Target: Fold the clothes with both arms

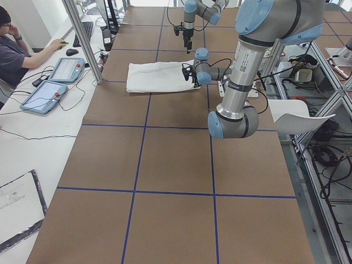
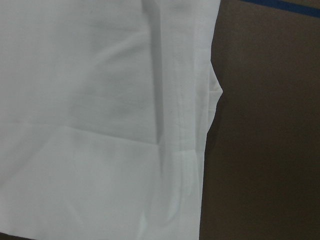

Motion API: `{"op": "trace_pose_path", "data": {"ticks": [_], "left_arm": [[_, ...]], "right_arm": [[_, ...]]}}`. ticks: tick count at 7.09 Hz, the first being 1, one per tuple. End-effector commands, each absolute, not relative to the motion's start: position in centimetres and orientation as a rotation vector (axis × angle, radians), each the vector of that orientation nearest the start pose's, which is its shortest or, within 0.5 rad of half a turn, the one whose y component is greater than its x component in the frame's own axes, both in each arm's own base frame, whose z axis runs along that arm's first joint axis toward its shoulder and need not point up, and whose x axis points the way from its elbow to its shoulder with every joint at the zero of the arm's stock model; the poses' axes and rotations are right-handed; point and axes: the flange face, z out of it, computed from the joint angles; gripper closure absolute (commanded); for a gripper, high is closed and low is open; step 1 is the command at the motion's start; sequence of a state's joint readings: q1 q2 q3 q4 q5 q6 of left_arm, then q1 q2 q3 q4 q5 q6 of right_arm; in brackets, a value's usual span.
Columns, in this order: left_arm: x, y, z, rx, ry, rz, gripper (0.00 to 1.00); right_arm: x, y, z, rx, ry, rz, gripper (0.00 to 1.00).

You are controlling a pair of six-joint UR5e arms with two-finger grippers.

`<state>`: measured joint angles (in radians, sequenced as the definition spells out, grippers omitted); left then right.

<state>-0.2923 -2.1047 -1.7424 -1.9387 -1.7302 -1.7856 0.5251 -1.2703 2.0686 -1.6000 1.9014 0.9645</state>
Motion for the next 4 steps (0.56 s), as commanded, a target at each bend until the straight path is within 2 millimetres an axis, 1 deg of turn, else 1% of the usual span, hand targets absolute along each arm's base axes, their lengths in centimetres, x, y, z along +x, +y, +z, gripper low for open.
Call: {"op": "trace_pose_path", "data": {"ticks": [1, 2, 3, 4], "left_arm": [[58.4, -29.8, 22.8, -0.118, 1.094, -0.394, 1.0], [57.7, -29.4, 21.6, -0.122, 1.115, -0.386, 1.0], [57.4, -29.3, 21.8, -0.121, 1.116, -0.381, 1.0], [57.4, -29.4, 22.1, -0.113, 1.111, -0.375, 1.0]], "right_arm": [[-41.5, -35.7, 28.7, 0.143, -0.81, -0.201, 0.01], [-41.7, -35.7, 28.6, 0.136, -0.811, -0.188, 0.01], [-42.4, -35.5, 28.5, 0.079, -0.819, -0.077, 0.01], [-44.1, -34.3, 27.7, 0.002, -0.832, 0.047, 0.01]]}}
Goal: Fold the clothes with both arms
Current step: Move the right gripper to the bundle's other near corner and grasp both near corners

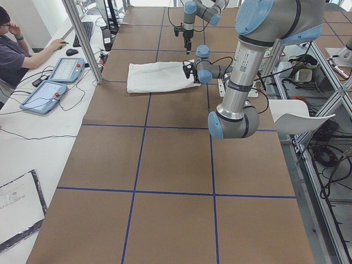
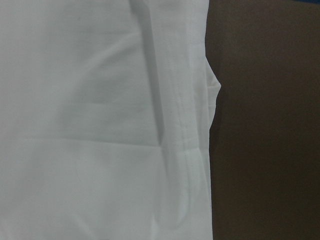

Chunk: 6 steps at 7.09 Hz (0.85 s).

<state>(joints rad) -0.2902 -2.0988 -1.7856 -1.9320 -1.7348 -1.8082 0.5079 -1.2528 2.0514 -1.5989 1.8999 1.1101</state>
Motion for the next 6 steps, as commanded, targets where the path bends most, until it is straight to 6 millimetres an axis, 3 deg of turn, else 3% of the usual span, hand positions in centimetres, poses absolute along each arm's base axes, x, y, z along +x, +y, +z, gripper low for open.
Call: {"op": "trace_pose_path", "data": {"ticks": [1, 4, 6], "left_arm": [[57.3, -29.7, 22.3, -0.102, 1.108, -0.368, 1.0], [56.7, -31.1, 22.9, -0.086, 1.099, -0.387, 1.0], [56.7, -31.2, 23.0, -0.084, 1.097, -0.39, 1.0]], "right_arm": [[-46.1, -33.5, 26.6, -0.055, -0.843, 0.142, 0.0], [-51.3, -32.8, 25.9, -0.138, -0.803, 0.411, 0.0], [-52.0, -33.2, 27.1, -0.212, -0.763, 0.588, 0.0]]}}
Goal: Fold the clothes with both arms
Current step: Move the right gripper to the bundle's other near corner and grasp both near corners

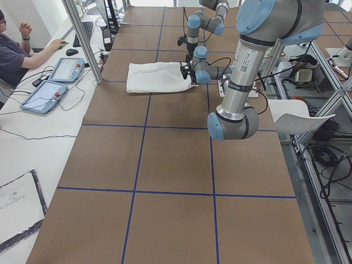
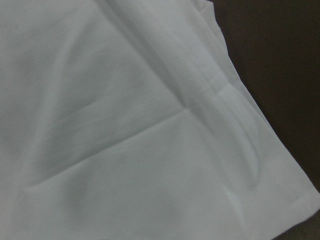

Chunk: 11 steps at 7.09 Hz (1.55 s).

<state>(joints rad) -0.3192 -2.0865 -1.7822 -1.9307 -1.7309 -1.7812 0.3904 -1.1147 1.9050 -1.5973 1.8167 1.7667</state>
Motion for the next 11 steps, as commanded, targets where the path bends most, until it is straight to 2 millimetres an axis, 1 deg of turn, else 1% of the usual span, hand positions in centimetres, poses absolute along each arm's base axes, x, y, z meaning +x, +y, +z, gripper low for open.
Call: {"op": "trace_pose_path", "data": {"ticks": [1, 2, 3, 4, 7, 10, 11], "left_arm": [[56.7, -31.2, 23.0, -0.084, 1.096, -0.39, 1.0], [56.8, -31.2, 23.1, -0.084, 1.096, -0.39, 1.0], [56.9, -31.2, 23.1, -0.077, 1.094, -0.381, 1.0], [56.9, -31.2, 23.1, -0.065, 1.094, -0.36, 1.0], [56.9, -31.2, 23.1, -0.065, 1.096, -0.359, 1.0], [57.0, -31.2, 23.3, -0.065, 1.093, -0.359, 1.0], [57.2, -31.3, 23.5, -0.066, 1.088, -0.361, 1.0]], "right_arm": [[-52.5, -32.4, 27.8, -0.256, -0.743, 0.681, 0.0], [-54.1, -30.2, 28.5, -0.239, -0.721, 0.751, 0.0], [-55.3, -29.6, 29.2, -0.22, -0.704, 0.771, 0.0], [-55.5, -29.4, 29.9, -0.221, -0.689, 0.778, 0.0], [-55.3, -29.3, 30.8, -0.222, -0.675, 0.788, 0.0], [-55.3, -29.3, 31.1, -0.219, -0.669, 0.788, 0.01], [-55.3, -29.3, 31.1, -0.22, -0.669, 0.789, 0.24]]}}
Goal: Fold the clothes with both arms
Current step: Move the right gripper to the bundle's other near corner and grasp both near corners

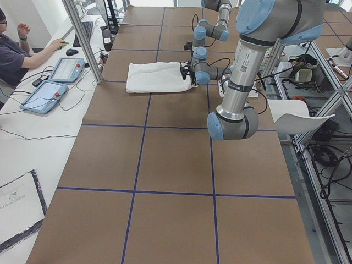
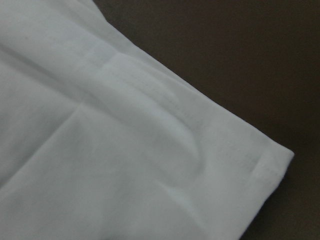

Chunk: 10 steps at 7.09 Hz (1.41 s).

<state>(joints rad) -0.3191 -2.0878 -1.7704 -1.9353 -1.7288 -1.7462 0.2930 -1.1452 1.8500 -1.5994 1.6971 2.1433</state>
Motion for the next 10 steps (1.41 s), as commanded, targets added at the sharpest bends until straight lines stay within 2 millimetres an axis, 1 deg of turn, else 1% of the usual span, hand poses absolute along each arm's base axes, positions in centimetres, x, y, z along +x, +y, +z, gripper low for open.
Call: {"op": "trace_pose_path", "data": {"ticks": [1, 2, 3, 5, 7, 8, 9, 10], "left_arm": [[57.3, -31.3, 23.6, -0.066, 1.085, -0.361, 1.0], [57.4, -31.4, 23.8, -0.067, 1.081, -0.362, 1.0], [57.4, -31.4, 23.8, -0.066, 1.081, -0.361, 1.0], [57.4, -31.4, 23.8, -0.066, 1.081, -0.361, 1.0], [57.3, -31.3, 23.5, -0.064, 1.087, -0.358, 1.0], [57.1, -31.3, 23.3, -0.064, 1.093, -0.357, 1.0], [56.8, -31.1, 22.8, -0.066, 1.1, -0.352, 1.0], [56.0, -31.0, 22.1, -0.066, 1.116, -0.35, 1.0]], "right_arm": [[-55.3, -29.2, 31.1, -0.22, -0.668, 0.786, 0.61], [-55.4, -29.1, 31.0, -0.22, -0.67, 0.783, 0.81], [-55.4, -29.1, 30.7, -0.222, -0.674, 0.782, 0.91], [-55.3, -29.5, 30.2, -0.223, -0.683, 0.786, 1.0], [-55.0, -30.0, 29.8, -0.227, -0.693, 0.789, 1.0], [-54.5, -30.7, 28.6, -0.229, -0.716, 0.798, 1.0], [-53.6, -31.3, 27.2, -0.258, -0.743, 0.796, 1.0], [-51.9, -31.0, 25.4, -0.271, -0.789, 0.797, 1.0]]}}
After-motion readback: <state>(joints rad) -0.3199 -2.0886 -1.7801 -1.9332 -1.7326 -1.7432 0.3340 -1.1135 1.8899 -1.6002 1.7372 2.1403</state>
